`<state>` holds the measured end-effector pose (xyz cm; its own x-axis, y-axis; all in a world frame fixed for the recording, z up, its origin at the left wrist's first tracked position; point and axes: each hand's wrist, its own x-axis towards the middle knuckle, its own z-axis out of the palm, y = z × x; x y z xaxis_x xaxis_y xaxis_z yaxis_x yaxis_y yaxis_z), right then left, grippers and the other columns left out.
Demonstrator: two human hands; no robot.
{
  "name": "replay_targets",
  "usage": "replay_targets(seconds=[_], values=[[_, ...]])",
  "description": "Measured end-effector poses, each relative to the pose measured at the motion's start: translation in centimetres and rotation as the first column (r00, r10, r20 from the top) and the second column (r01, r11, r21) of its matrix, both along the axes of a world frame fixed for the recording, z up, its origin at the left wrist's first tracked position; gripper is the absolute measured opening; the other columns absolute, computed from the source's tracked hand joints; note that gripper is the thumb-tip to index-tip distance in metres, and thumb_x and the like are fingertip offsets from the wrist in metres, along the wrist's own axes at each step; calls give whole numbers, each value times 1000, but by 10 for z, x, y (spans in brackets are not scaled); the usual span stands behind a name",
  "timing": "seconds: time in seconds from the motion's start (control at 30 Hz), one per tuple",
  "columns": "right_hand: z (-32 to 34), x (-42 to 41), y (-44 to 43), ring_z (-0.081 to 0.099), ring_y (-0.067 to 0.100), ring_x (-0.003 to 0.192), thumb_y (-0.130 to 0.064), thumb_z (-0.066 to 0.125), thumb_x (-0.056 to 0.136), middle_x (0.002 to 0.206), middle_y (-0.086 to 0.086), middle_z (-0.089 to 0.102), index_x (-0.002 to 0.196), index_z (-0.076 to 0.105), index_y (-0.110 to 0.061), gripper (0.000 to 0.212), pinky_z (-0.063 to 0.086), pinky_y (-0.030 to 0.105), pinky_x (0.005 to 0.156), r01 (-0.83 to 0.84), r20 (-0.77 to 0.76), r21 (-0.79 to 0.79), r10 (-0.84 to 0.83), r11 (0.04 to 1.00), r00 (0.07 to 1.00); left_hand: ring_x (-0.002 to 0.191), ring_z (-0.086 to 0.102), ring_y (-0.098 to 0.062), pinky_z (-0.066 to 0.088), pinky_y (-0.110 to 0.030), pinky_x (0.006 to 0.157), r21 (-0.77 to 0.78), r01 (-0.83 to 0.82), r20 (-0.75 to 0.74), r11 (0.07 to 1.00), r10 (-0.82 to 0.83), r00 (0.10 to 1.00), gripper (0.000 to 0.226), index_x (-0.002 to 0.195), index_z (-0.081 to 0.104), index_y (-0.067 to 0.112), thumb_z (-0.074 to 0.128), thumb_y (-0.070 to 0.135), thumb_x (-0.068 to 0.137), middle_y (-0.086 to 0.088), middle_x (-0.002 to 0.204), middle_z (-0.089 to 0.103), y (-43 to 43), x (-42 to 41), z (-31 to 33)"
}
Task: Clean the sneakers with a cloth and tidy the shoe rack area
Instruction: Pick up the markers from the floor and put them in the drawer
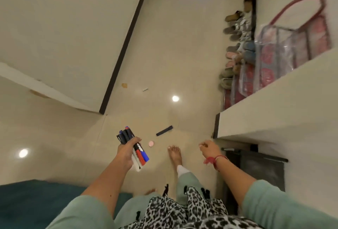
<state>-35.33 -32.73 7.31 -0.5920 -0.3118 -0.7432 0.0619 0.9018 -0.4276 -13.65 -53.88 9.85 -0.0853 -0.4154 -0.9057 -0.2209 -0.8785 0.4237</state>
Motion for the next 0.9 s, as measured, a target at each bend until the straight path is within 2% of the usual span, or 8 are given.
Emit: replay_targets(seconds=[0.13, 0.27, 0.33, 0.47, 0.57, 0.67, 0.8, 0.9], values=[[53, 47, 46, 50, 16, 61, -9, 47, 92, 76, 6, 56, 97, 62, -7, 16, 42, 20, 37, 451, 39, -156, -451, 878, 892, 60, 52, -25, 46, -34, 62, -15, 127, -10, 992, -128, 992, 15, 80, 57, 5, 71, 4, 76, -12, 70, 55, 29, 39, 25], [87, 105, 84, 50, 13, 63, -20, 47, 95, 79, 5, 57, 92, 61, -9, 18, 42, 21, 45, 514, 60, -253, -517, 820, 854, 60, 51, -24, 46, -36, 63, -44, 303, -9, 952, -304, 953, 14, 82, 57, 4, 71, 4, 78, -12, 69, 55, 51, 70, 40], [91, 139, 110, 49, 14, 60, -24, 45, 96, 76, 5, 56, 87, 60, -8, 24, 41, 19, 40, 560, 67, -252, -563, 789, 823, 61, 52, -25, 48, -40, 69, -49, 369, 12, 928, -369, 929, 14, 79, 57, 4, 70, 5, 78, -12, 69, 55, 56, 80, 47], [89, 204, 169, 45, 15, 49, -24, 45, 97, 66, 6, 52, 79, 59, -5, 29, 33, 13, 30, 763, 106, -232, -764, 604, 637, 57, 50, -24, 49, -39, 67, -88, 520, 93, 850, -513, 854, 16, 82, 55, 5, 71, 7, 77, -10, 68, 52, 66, 72, 64], [84, 246, 219, 46, 17, 48, -21, 47, 96, 66, 8, 53, 83, 59, -4, 25, 38, 17, 33, 871, 126, -215, -872, 442, 473, 57, 49, -22, 46, -34, 57, -130, 695, 113, 707, -686, 719, 19, 89, 56, 2, 70, 7, 78, -9, 64, 55, 91, 47, 73], [76, 290, 266, 52, 20, 52, -25, 50, 93, 66, 9, 57, 77, 62, -5, 29, 50, 31, 49, 937, 51, -220, -956, 272, 289, 58, 49, -22, 46, -35, 58, -129, 832, 116, 539, -825, 553, 18, 90, 55, 2, 69, 5, 80, -9, 66, 53, 140, 34, 74], [85, 351, 319, 54, 21, 60, -24, 49, 93, 68, 8, 58, 78, 63, -4, 29, 51, 32, 60, 963, 20, -256, -996, 81, 90, 60, 49, -21, 44, -33, 57, -95, 950, 125, 297, -943, 308, 21, 96, 55, 2, 69, 4, 80, -10, 72, 53, 226, 41, 69], [88, 408, 363, 46, 16, 52, -16, 46, 95, 65, 6, 53, 79, 58, -6, 23, 40, 17, 36, 964, 72, -264, -997, -38, -19, 59, 49, -21, 43, -32, 56, -76, 993, 117, 93, -988, 101, 14, 87, 56, 2, 69, 5, 81, -10, 71, 53, 290, 61, 67]])
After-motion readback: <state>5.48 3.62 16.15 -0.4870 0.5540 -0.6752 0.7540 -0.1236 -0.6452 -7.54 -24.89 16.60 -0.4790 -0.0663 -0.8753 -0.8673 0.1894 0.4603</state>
